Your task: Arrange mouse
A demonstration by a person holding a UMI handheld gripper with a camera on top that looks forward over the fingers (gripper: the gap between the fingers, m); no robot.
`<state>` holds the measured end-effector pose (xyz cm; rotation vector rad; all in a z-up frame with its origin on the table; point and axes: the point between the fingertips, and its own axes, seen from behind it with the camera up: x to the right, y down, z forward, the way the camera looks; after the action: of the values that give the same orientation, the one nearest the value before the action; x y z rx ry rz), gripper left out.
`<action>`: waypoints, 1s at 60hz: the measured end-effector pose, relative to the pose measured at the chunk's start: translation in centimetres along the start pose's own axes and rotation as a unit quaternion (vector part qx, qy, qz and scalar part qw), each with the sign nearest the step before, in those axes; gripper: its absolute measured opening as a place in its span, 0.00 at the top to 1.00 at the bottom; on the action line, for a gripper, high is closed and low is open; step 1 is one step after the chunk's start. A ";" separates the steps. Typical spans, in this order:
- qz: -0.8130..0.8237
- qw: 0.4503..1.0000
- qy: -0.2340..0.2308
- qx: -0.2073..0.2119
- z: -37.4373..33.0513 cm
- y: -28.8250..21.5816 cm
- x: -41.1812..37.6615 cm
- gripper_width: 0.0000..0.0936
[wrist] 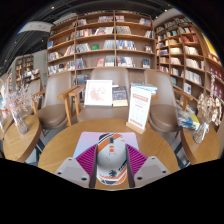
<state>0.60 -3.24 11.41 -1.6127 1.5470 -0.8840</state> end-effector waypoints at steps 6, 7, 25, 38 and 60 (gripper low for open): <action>0.000 1.000 -0.008 -0.003 4.3 -1.6 -1.8 0.53; -0.001 1.000 -0.011 -0.006 5.3 -1.6 -1.9 0.53; 0.001 0.996 -0.007 -0.093 14.9 4.9 -3.3 0.52; -0.025 0.997 0.016 -0.073 14.6 4.6 -2.6 0.12; 0.019 0.999 0.003 -0.037 -3.5 4.4 -3.4 0.09</action>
<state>-4.83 -0.02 9.36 -1.6293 1.6267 -0.8209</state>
